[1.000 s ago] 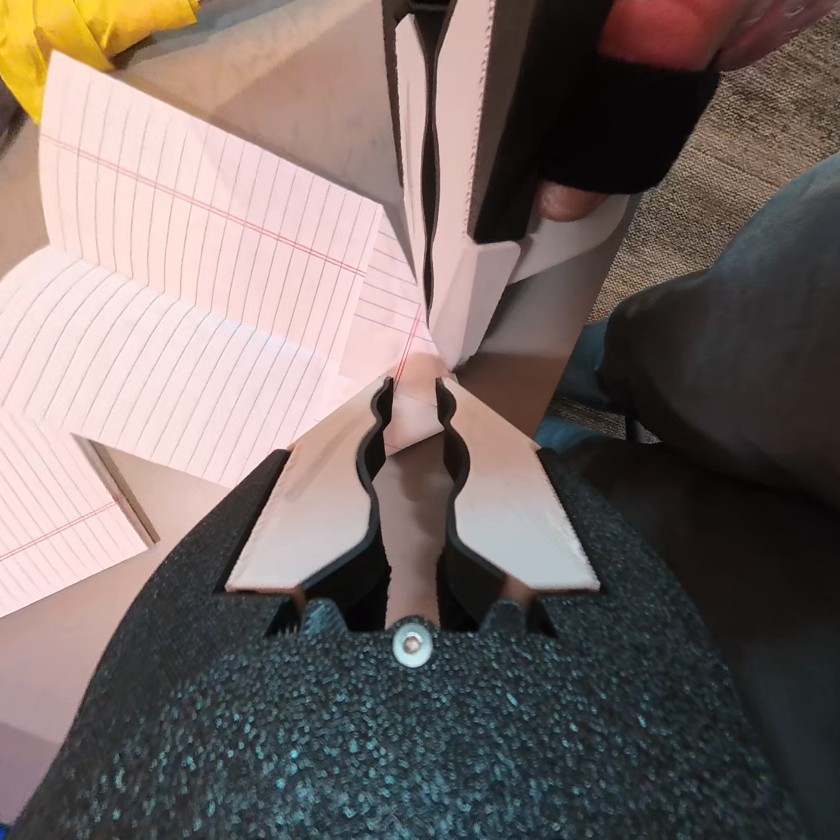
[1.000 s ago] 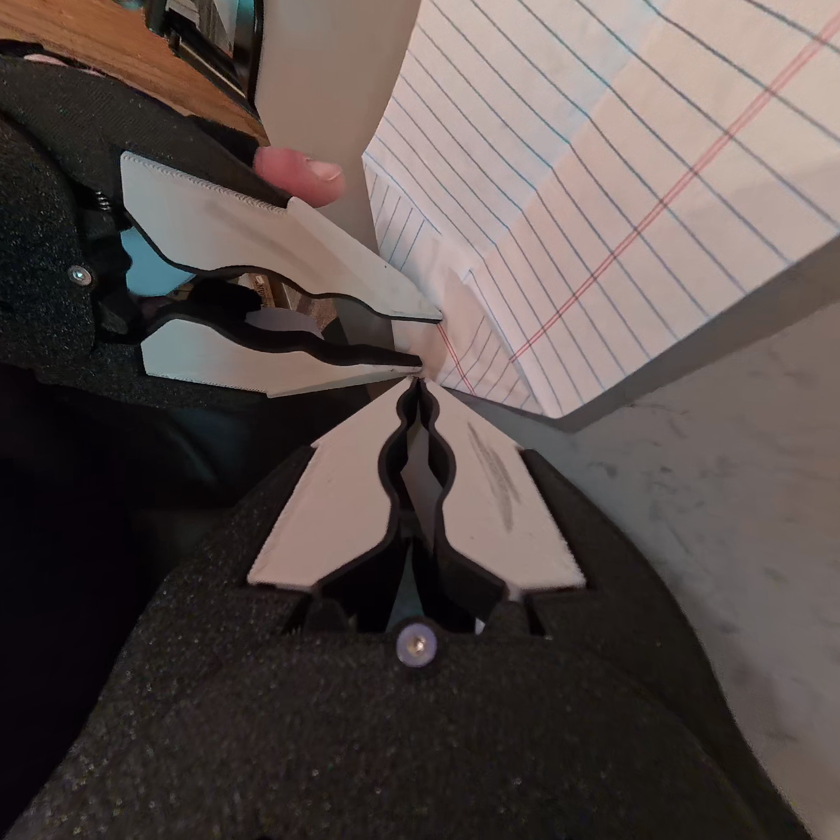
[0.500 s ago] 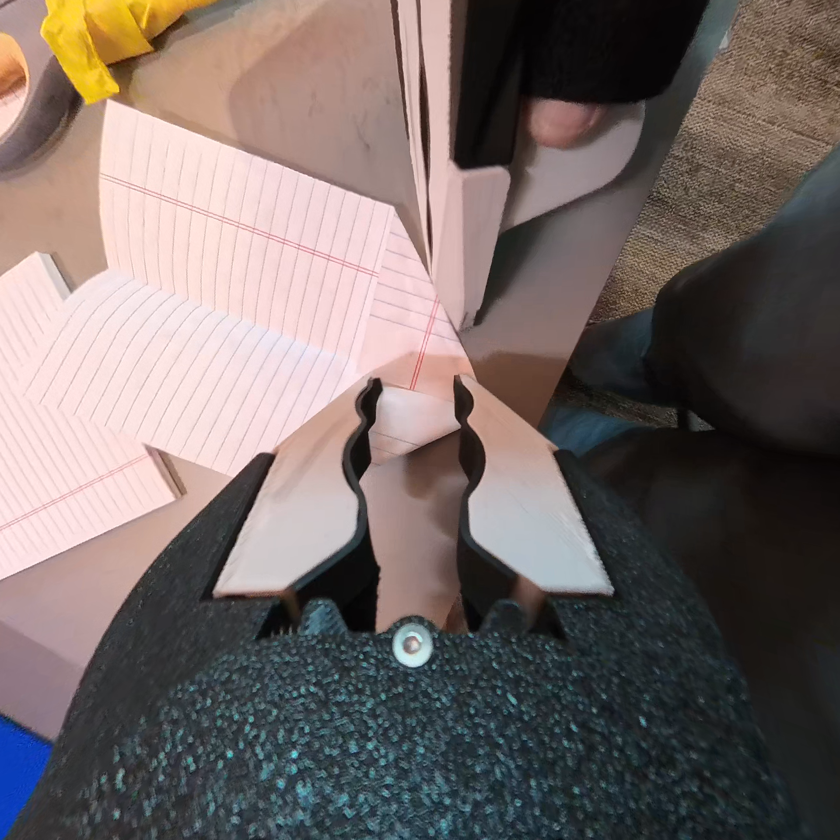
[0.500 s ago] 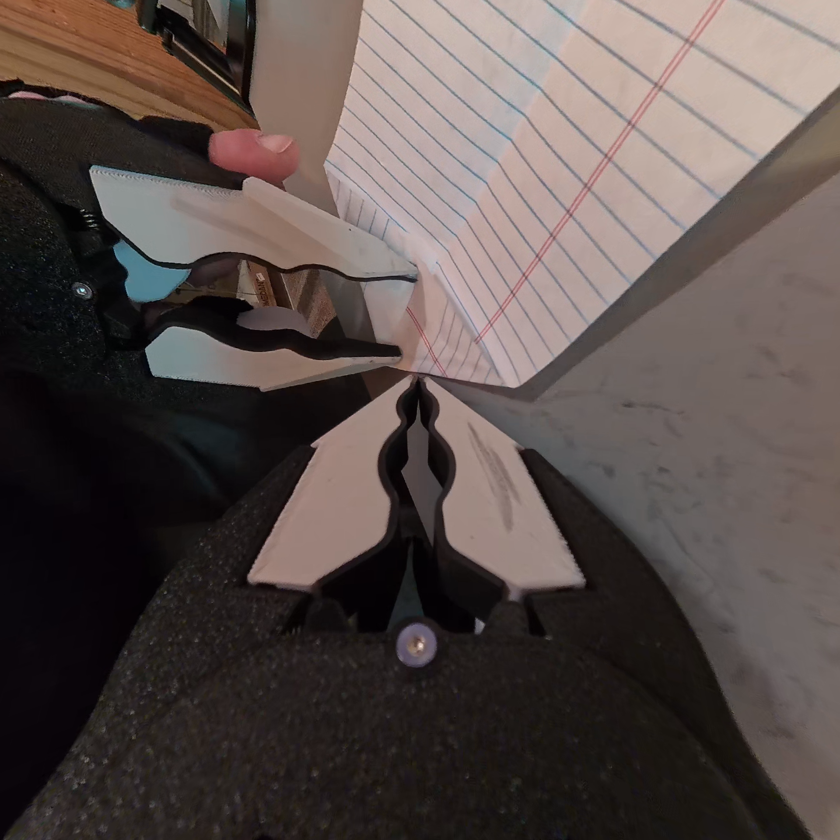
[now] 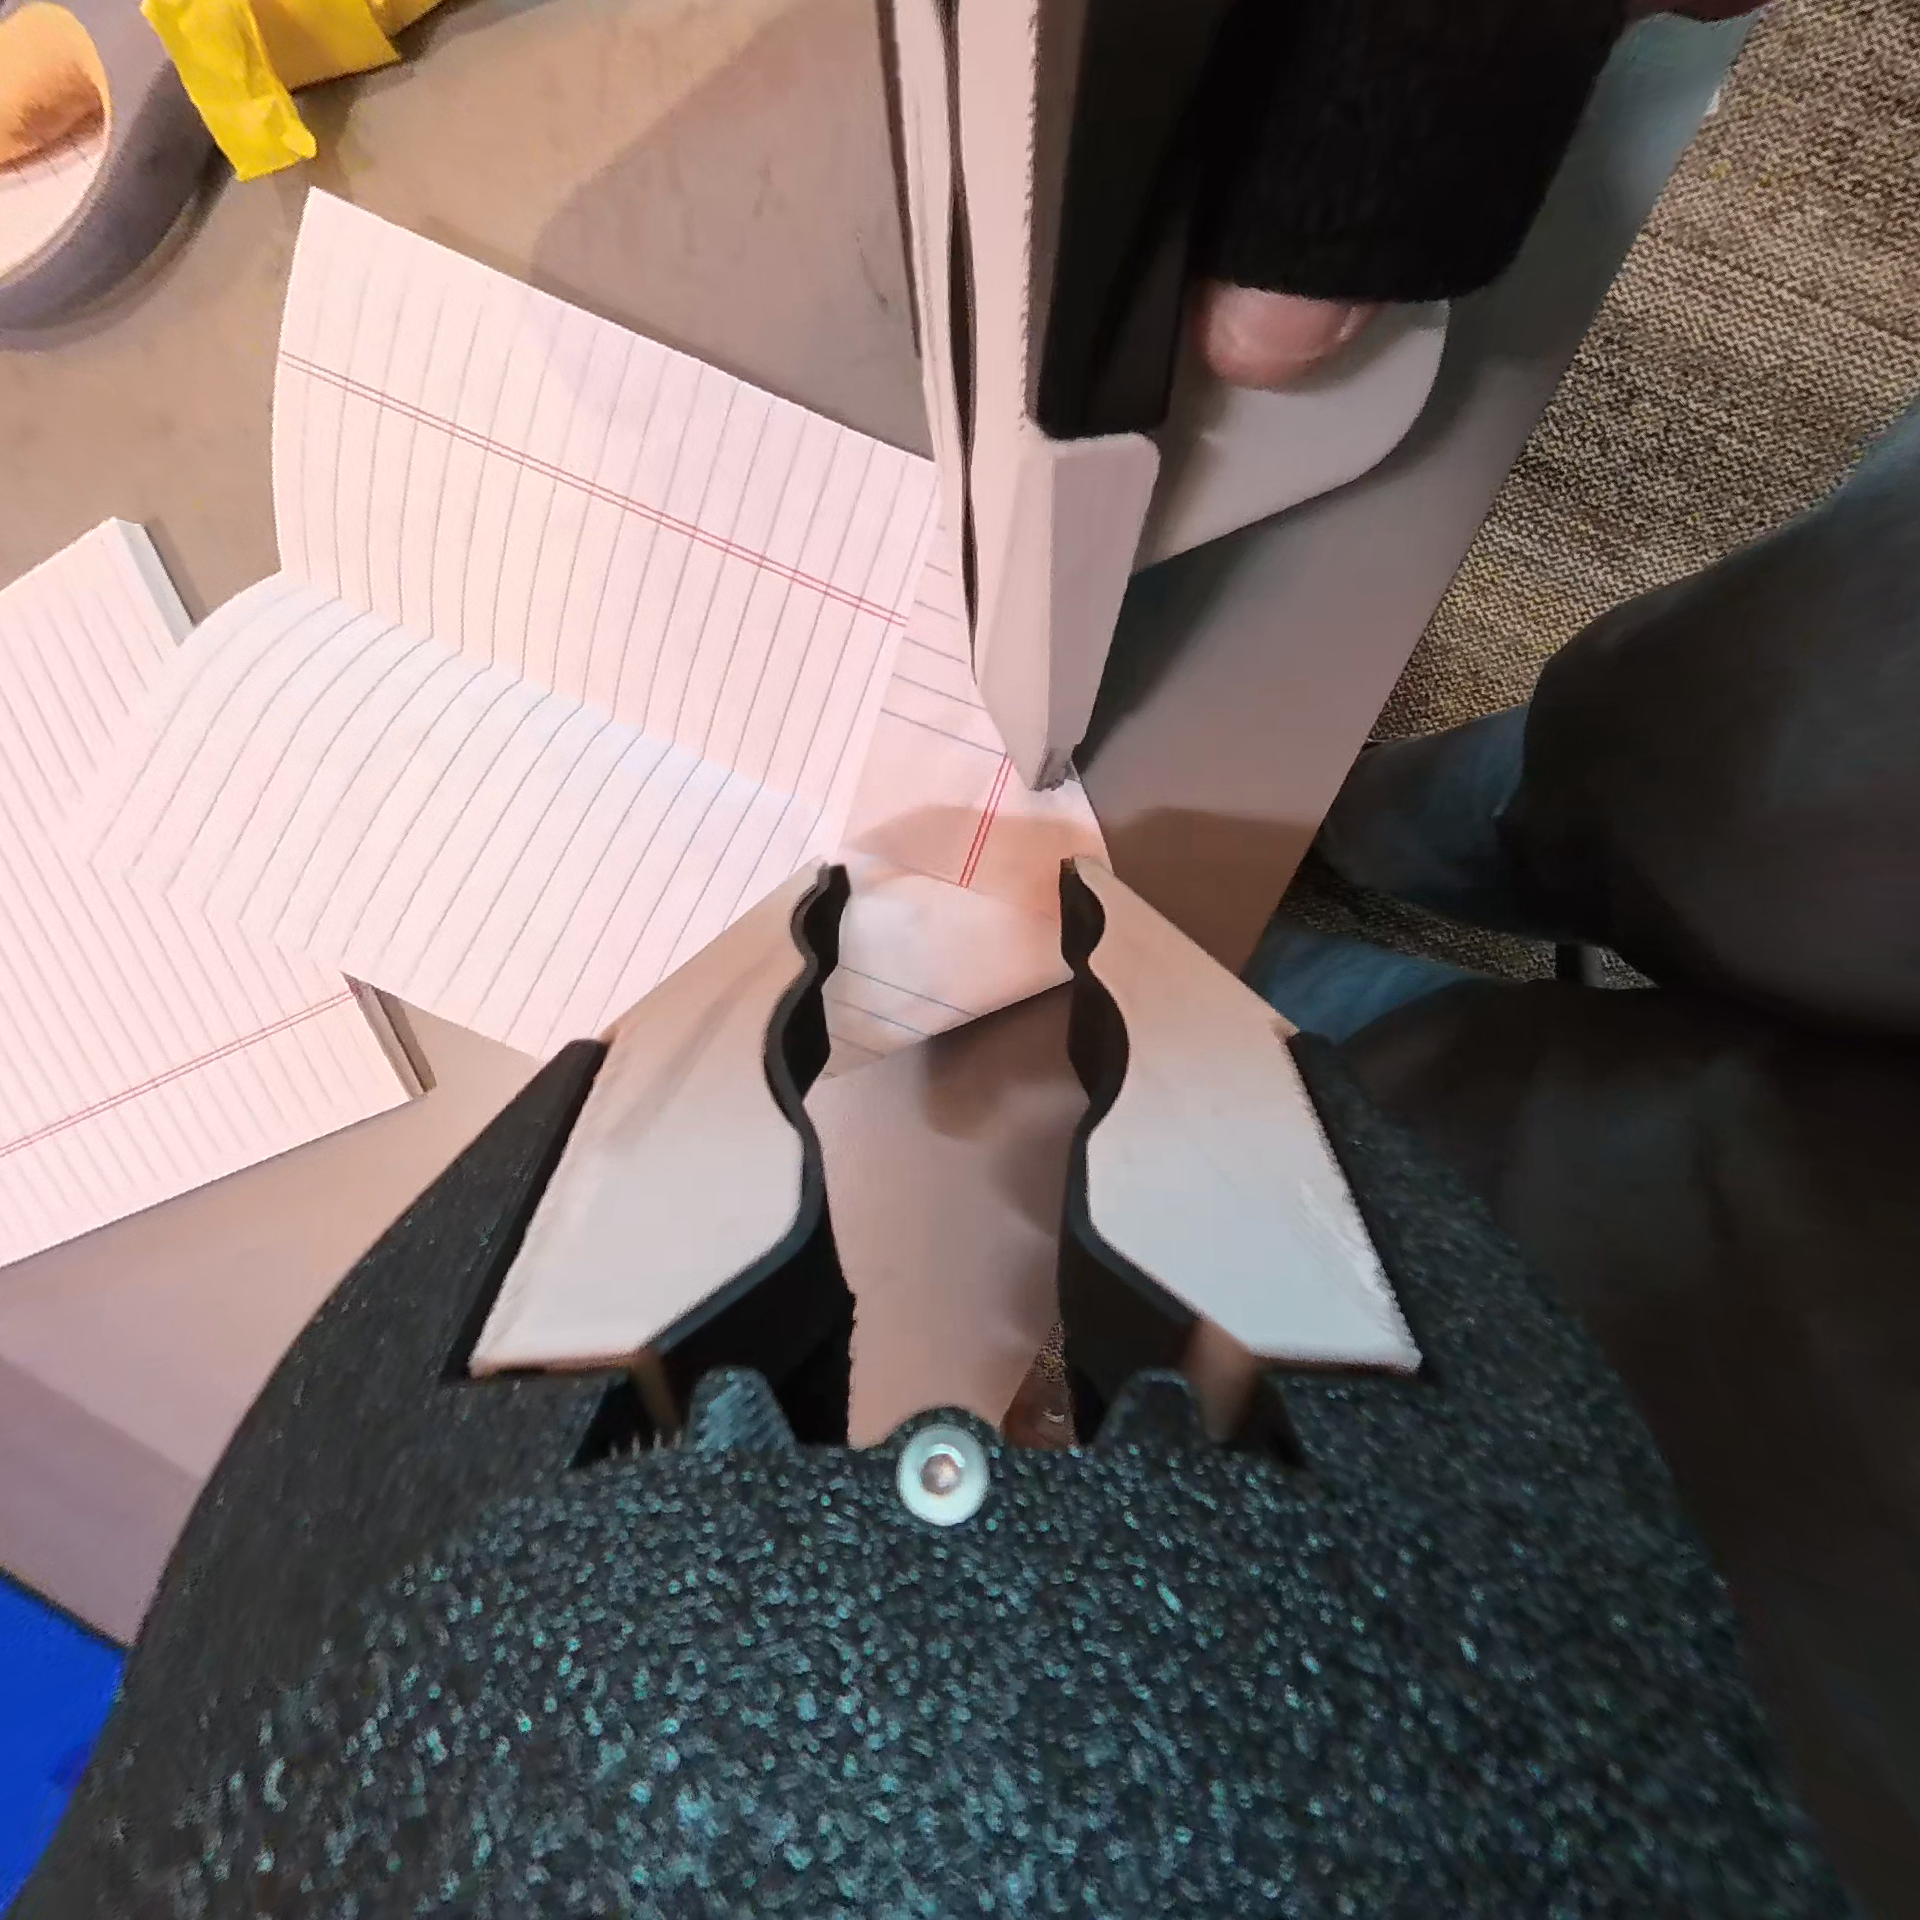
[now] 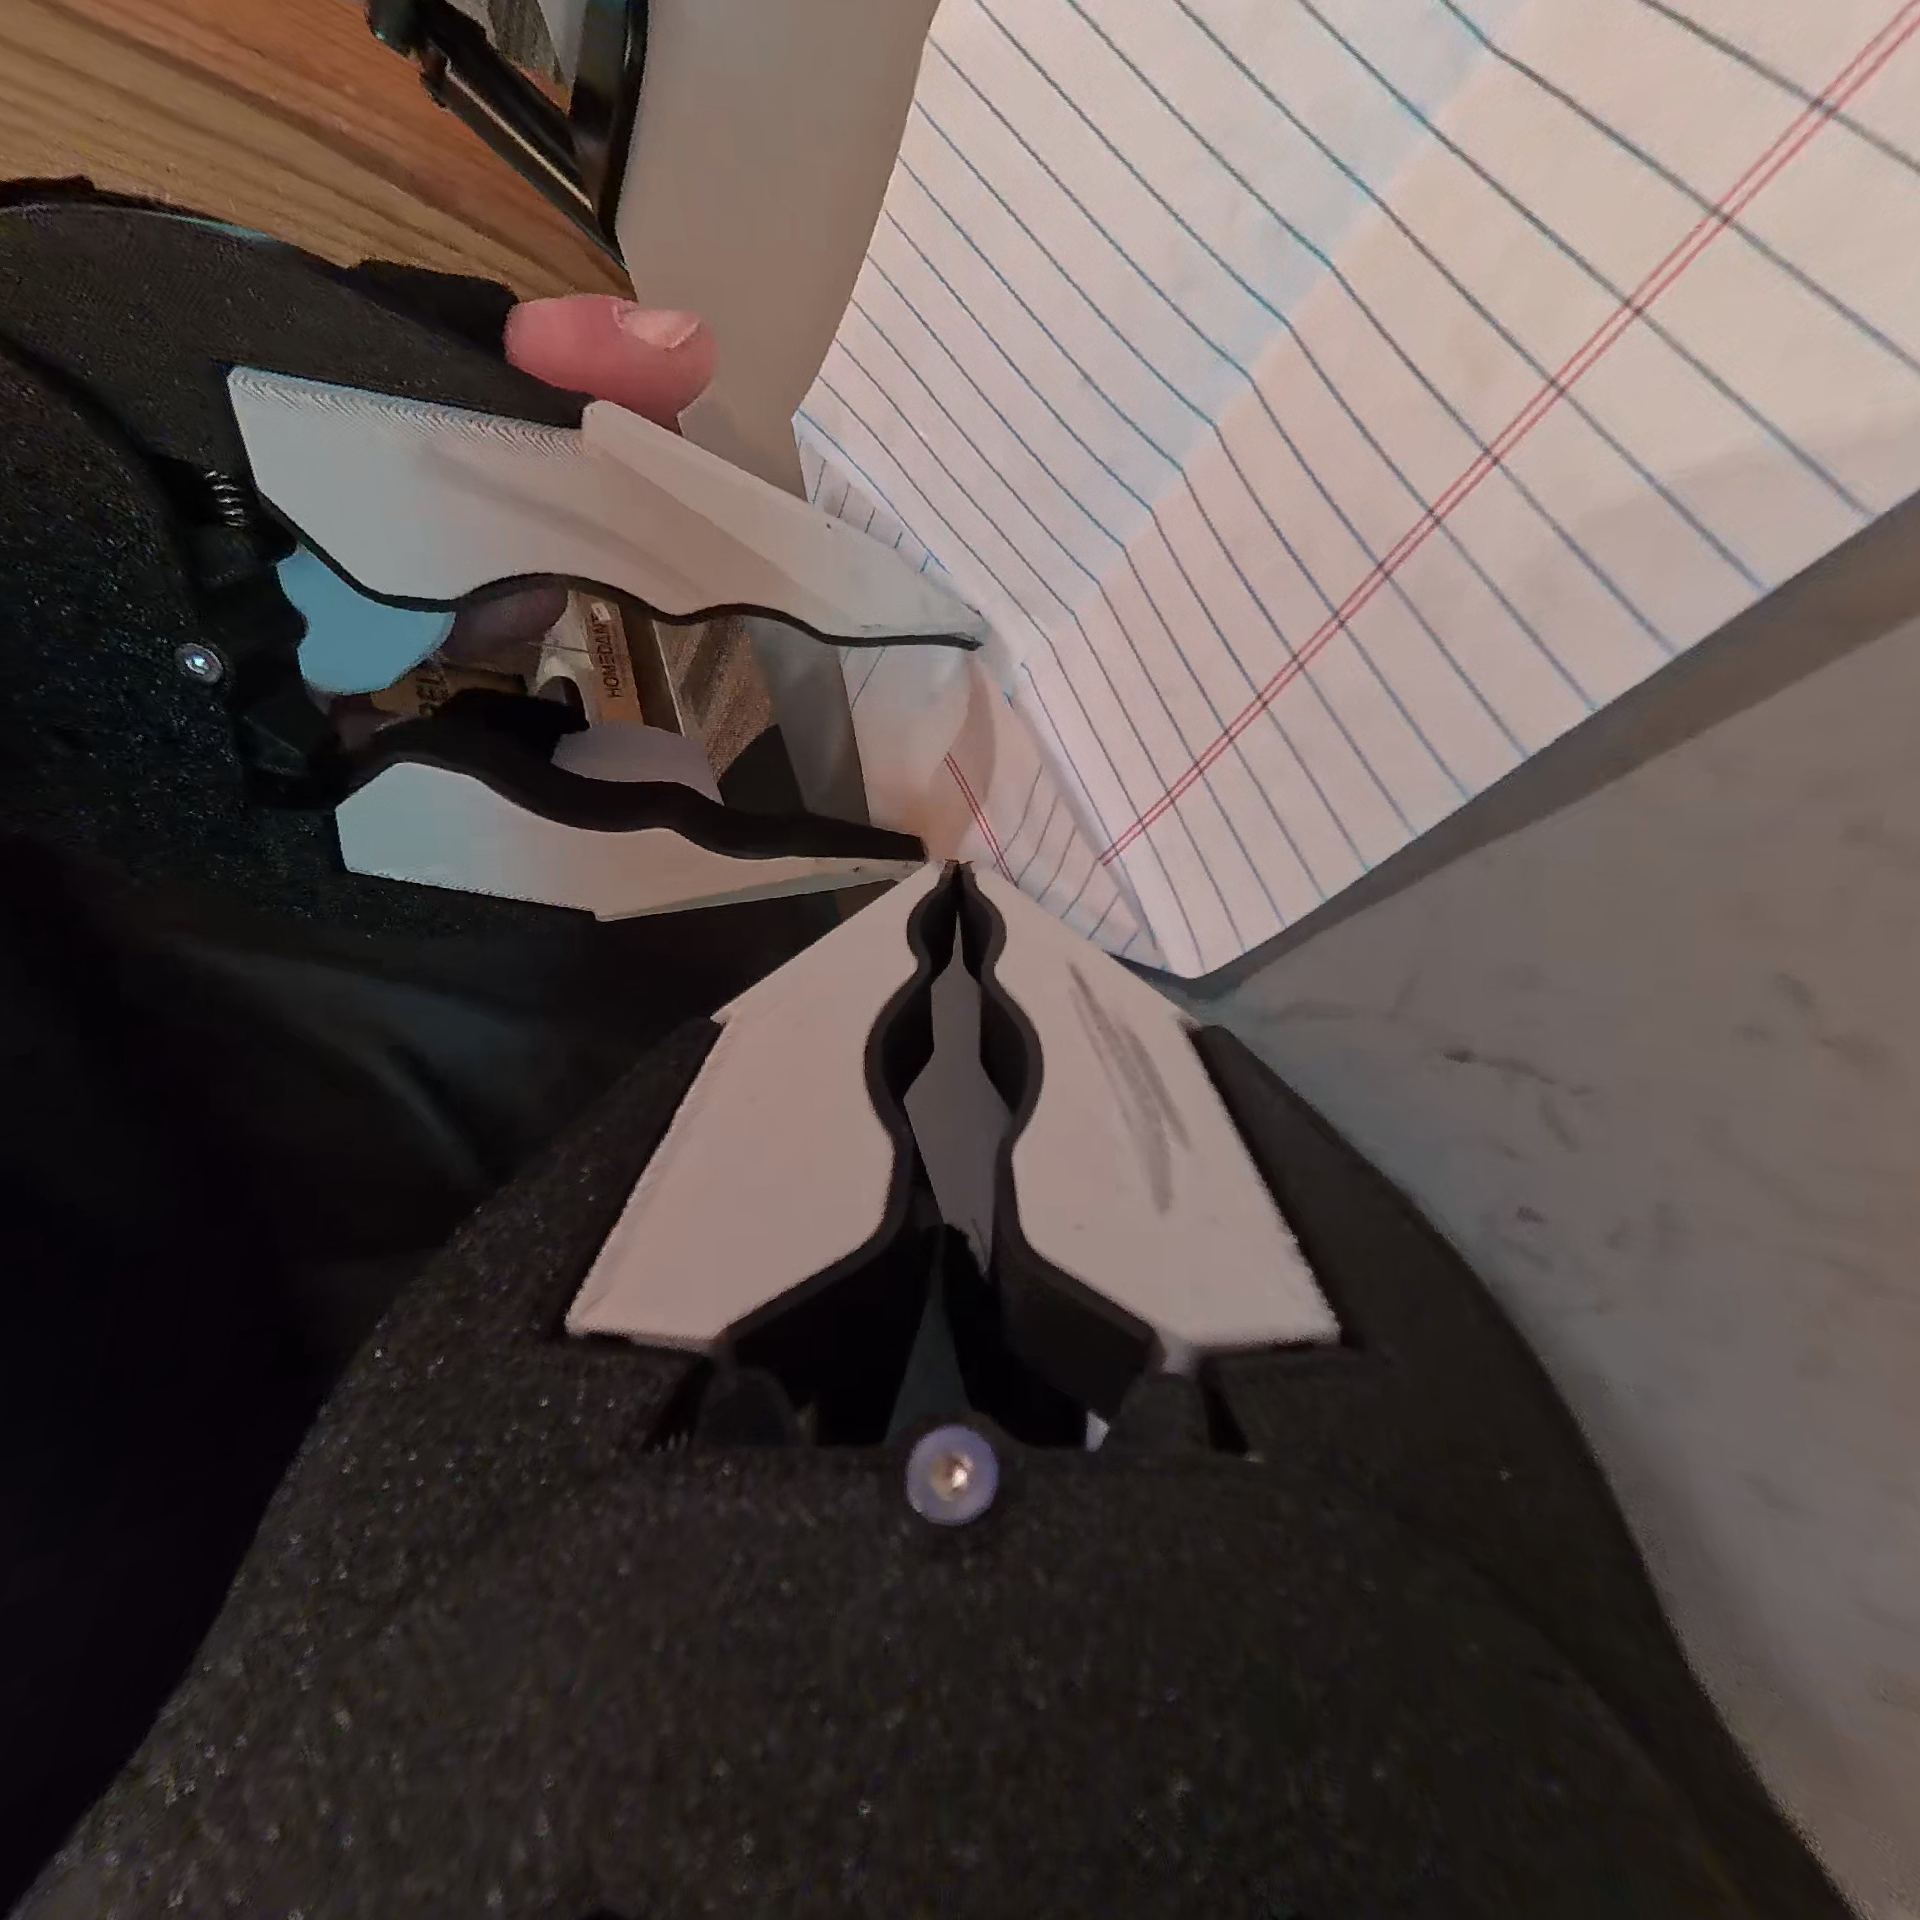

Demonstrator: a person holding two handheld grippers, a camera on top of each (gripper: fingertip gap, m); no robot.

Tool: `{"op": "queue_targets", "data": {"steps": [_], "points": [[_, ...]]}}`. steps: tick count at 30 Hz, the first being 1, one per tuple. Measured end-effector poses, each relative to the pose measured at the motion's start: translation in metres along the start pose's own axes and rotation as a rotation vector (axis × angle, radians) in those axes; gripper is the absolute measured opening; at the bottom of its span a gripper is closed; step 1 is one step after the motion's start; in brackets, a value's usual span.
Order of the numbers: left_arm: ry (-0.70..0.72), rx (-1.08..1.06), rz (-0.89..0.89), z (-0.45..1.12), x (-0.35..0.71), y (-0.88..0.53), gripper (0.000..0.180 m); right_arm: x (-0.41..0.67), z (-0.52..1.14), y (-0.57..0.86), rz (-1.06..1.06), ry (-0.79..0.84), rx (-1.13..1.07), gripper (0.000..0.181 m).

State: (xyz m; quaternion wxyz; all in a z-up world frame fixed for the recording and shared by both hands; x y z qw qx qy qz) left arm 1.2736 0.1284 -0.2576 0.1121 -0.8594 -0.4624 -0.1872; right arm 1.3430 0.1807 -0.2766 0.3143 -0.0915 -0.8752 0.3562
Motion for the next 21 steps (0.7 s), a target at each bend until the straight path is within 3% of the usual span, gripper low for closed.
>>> {"op": "queue_targets", "data": {"steps": [17,21], "points": [[-0.037,0.104,-0.067,-0.014,-0.024,-0.013,0.055,-0.001,-0.002,0.002,0.049,0.02,0.021,0.0],[-0.029,0.091,-0.271,-0.023,-0.03,-0.022,0.056,-0.003,-0.006,0.004,0.067,0.023,0.029,0.0]]}}
Point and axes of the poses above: each gripper's, where its closed fingertips meet, z out along the fingers, x out of its top, y = z × x across the jaws, the point moved 6 cm from there along -z, back along the fingers, and after that the axes turned 15 degrees about -z, right-handed, at the moved point
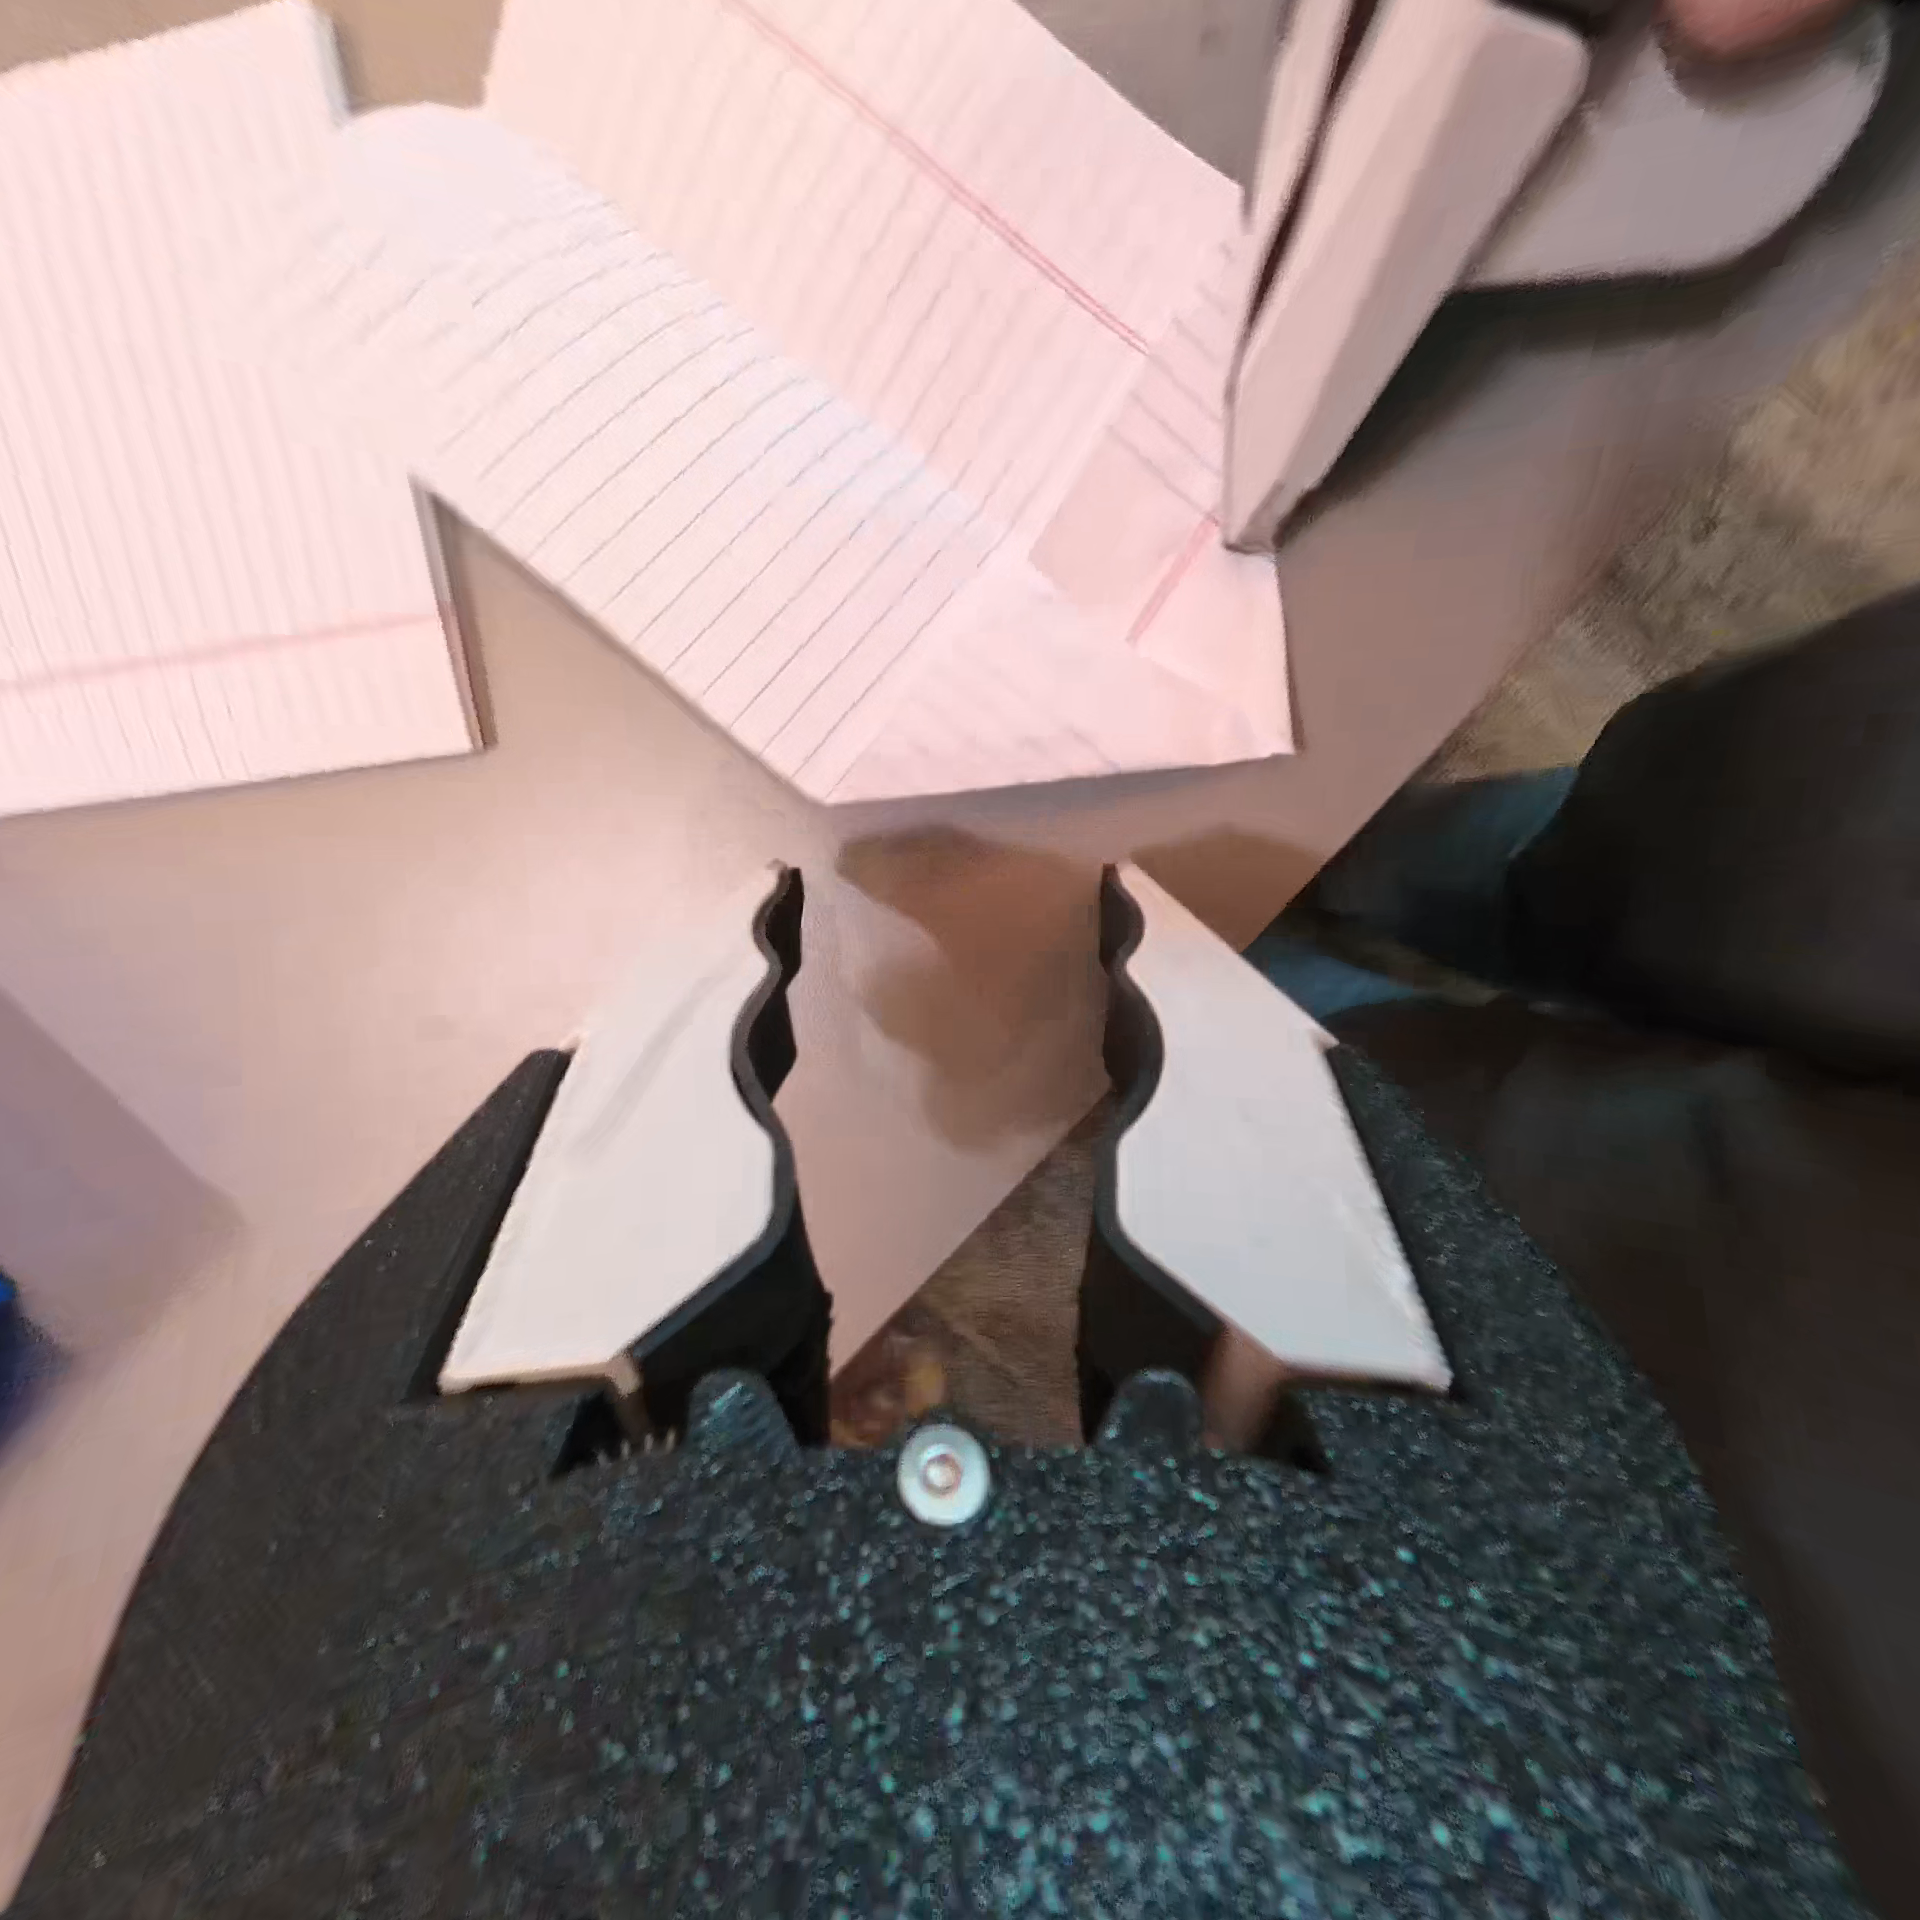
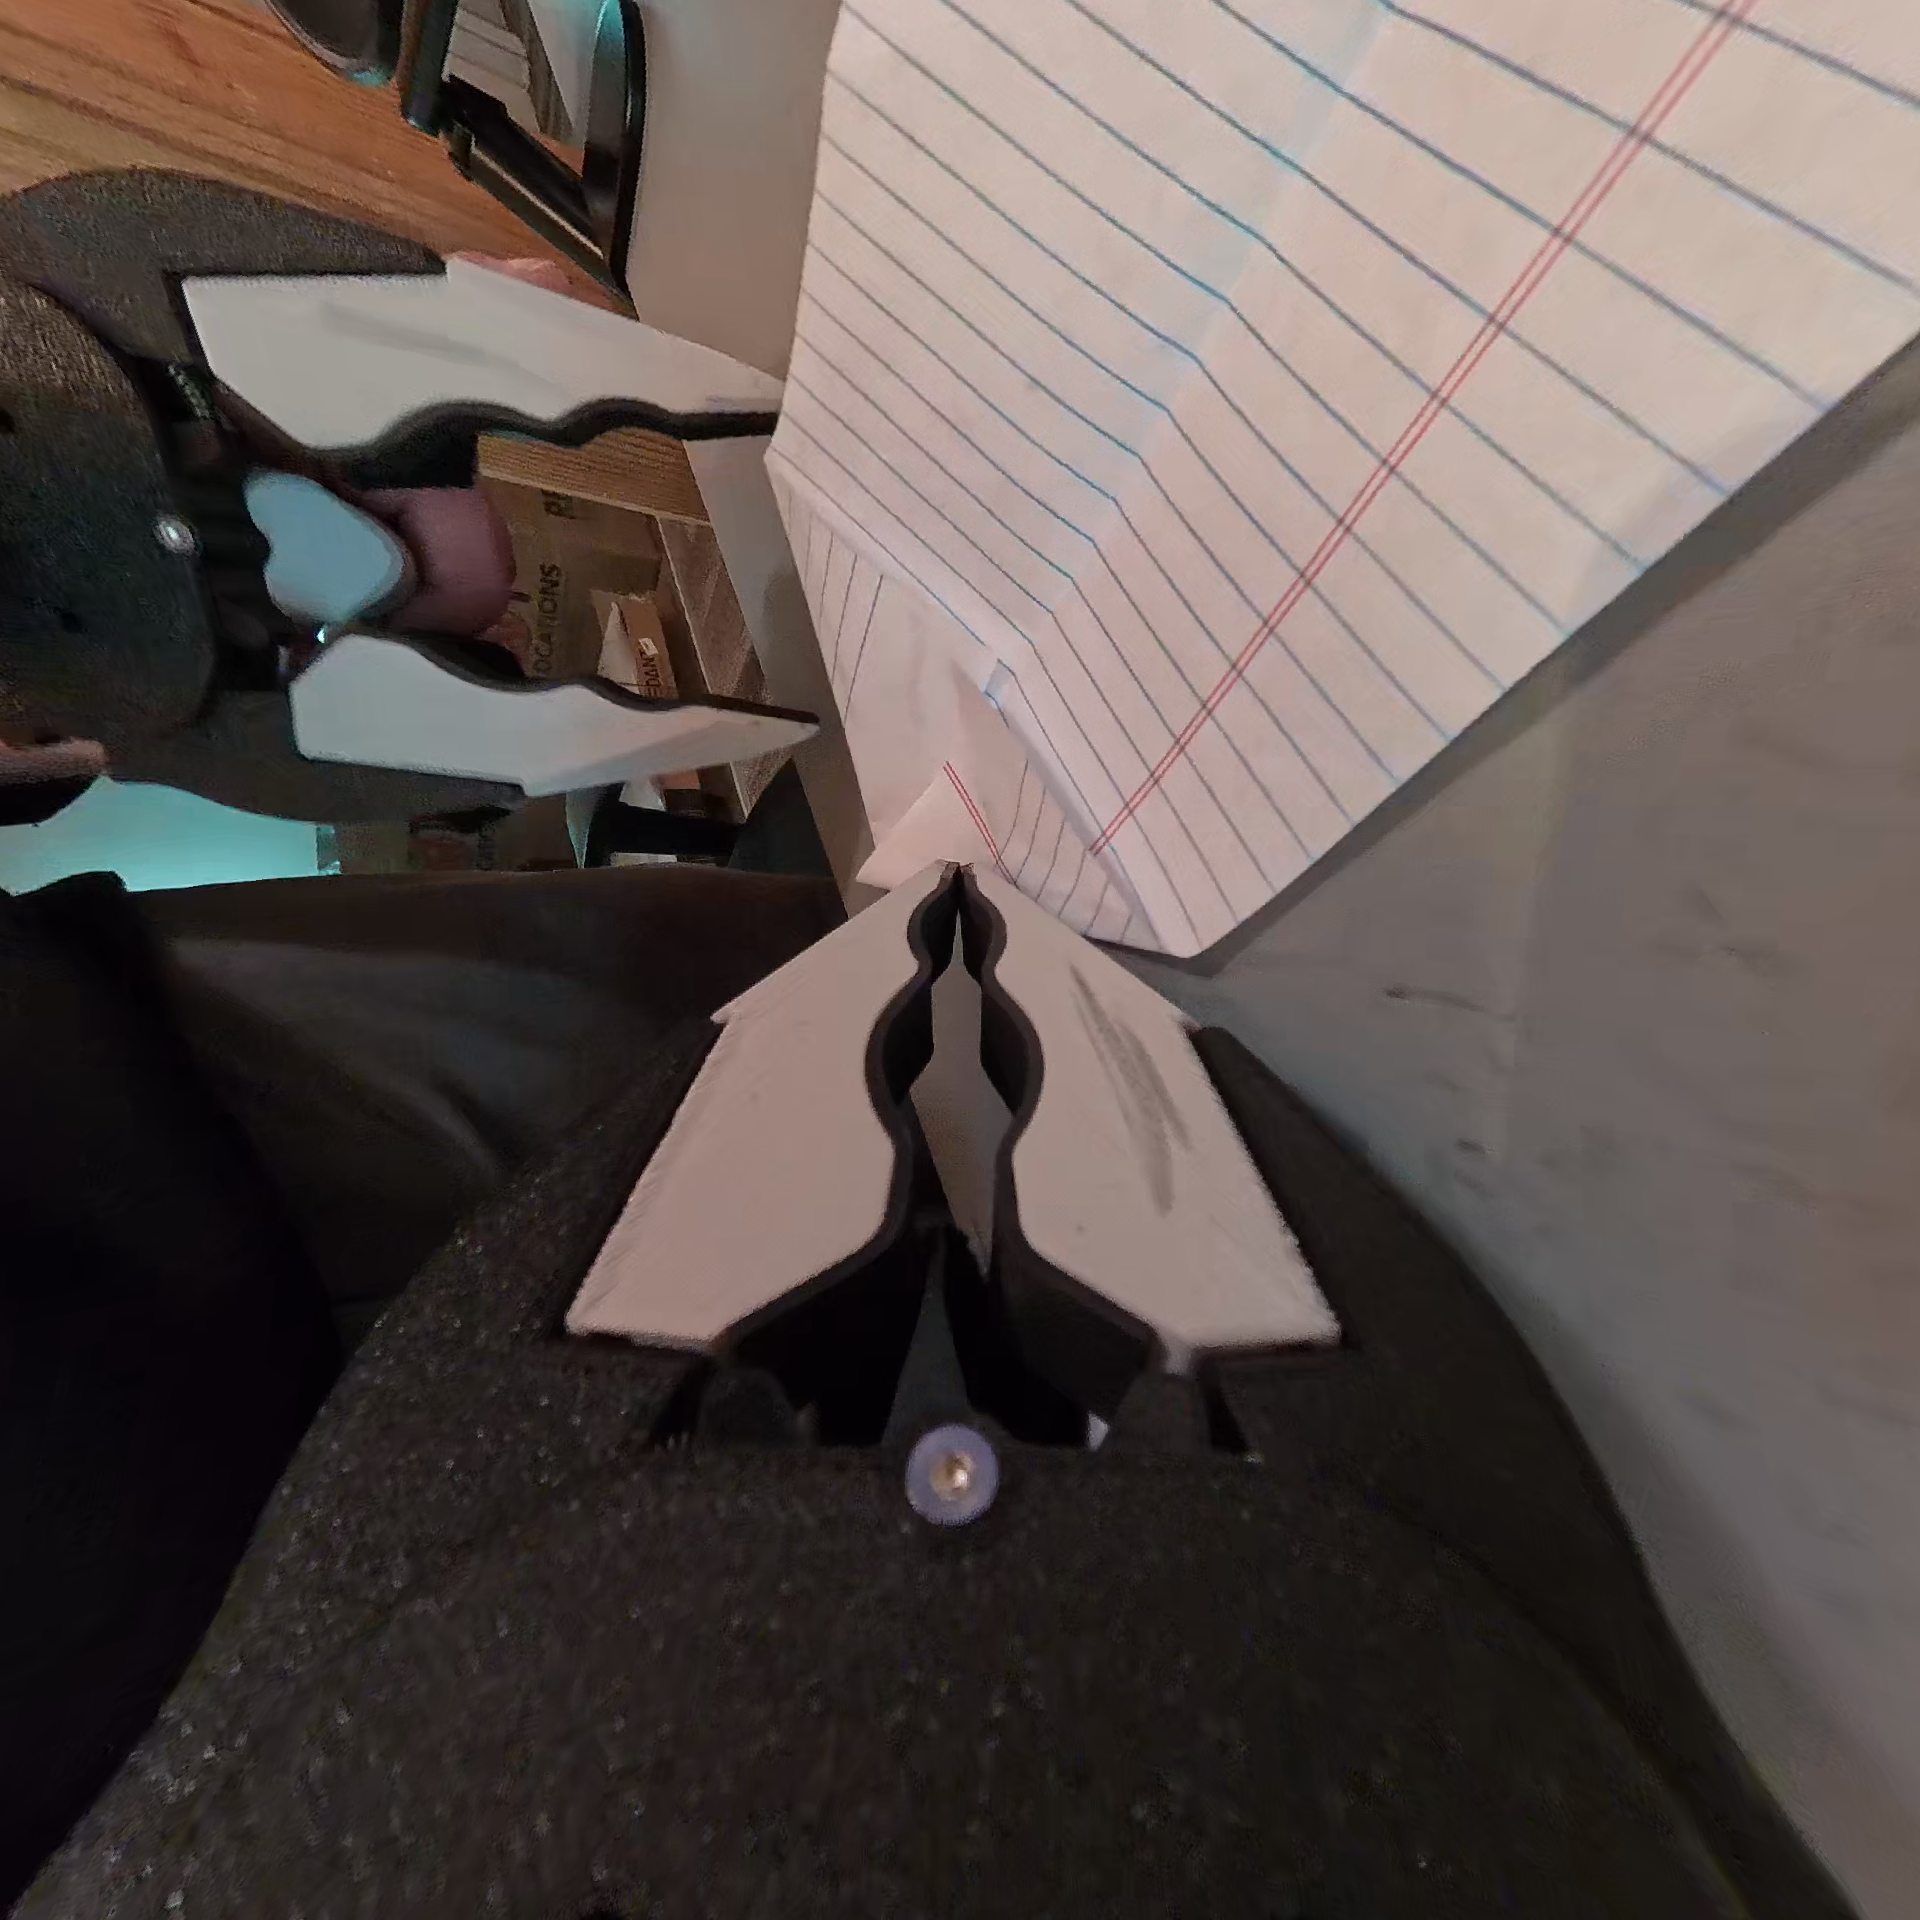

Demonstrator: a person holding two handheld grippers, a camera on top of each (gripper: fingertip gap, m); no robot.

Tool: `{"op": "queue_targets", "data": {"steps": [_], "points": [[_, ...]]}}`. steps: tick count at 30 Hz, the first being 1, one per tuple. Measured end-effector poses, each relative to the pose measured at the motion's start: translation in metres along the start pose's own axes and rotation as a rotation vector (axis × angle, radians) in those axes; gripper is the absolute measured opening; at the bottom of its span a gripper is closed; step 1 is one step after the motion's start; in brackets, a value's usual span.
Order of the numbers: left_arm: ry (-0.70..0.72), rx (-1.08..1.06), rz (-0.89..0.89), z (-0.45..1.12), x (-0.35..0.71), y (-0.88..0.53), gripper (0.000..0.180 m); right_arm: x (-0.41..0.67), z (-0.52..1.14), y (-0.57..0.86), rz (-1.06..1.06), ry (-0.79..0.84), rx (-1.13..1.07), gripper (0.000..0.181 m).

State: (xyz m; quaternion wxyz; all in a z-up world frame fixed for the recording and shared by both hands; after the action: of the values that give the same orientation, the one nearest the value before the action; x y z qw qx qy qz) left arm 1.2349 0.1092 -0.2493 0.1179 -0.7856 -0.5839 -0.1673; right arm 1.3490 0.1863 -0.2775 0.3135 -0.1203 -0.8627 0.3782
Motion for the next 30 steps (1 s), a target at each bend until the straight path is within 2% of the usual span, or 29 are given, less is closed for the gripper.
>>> {"op": "queue_targets", "data": {"steps": [8,11,15,18,24,30], "points": [[0.002,-0.244,-0.538,0.007,0.011,0.003,0.053,-0.002,-0.002,0.001,0.006,0.001,0.009,0.0],[0.014,-0.303,-0.652,0.012,0.015,0.003,0.033,-0.002,-0.002,0.002,0.02,0.004,0.016,0.0],[0.005,-0.326,-0.627,0.014,0.021,0.009,0.01,-0.003,-0.002,0.002,0.037,0.016,0.018,0.0],[0.018,-0.289,-0.554,0.011,0.028,0.013,0.006,-0.002,-0.002,0.002,0.059,0.025,0.019,0.0],[-0.004,-0.199,-0.334,0.013,0.035,0.027,0.007,0.0,-0.001,0.003,0.076,0.029,0.012,0.0],[-0.01,-0.167,-0.231,0.018,0.037,0.035,0.012,0.002,-0.001,0.004,0.091,0.039,0.012,0.0]]}}
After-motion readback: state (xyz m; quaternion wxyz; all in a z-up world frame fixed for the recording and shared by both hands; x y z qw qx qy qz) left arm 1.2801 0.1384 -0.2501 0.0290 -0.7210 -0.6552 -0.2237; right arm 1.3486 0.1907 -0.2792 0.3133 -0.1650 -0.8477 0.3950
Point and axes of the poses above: each gripper's, where its closed fingertips meet, z out along the fingers, x out of its top, y = z × x across the jaws, the point moved 6 cm from there along -z, back along the fingers, and after that the axes turned 15 degrees about -z, right-handed, at the moved point
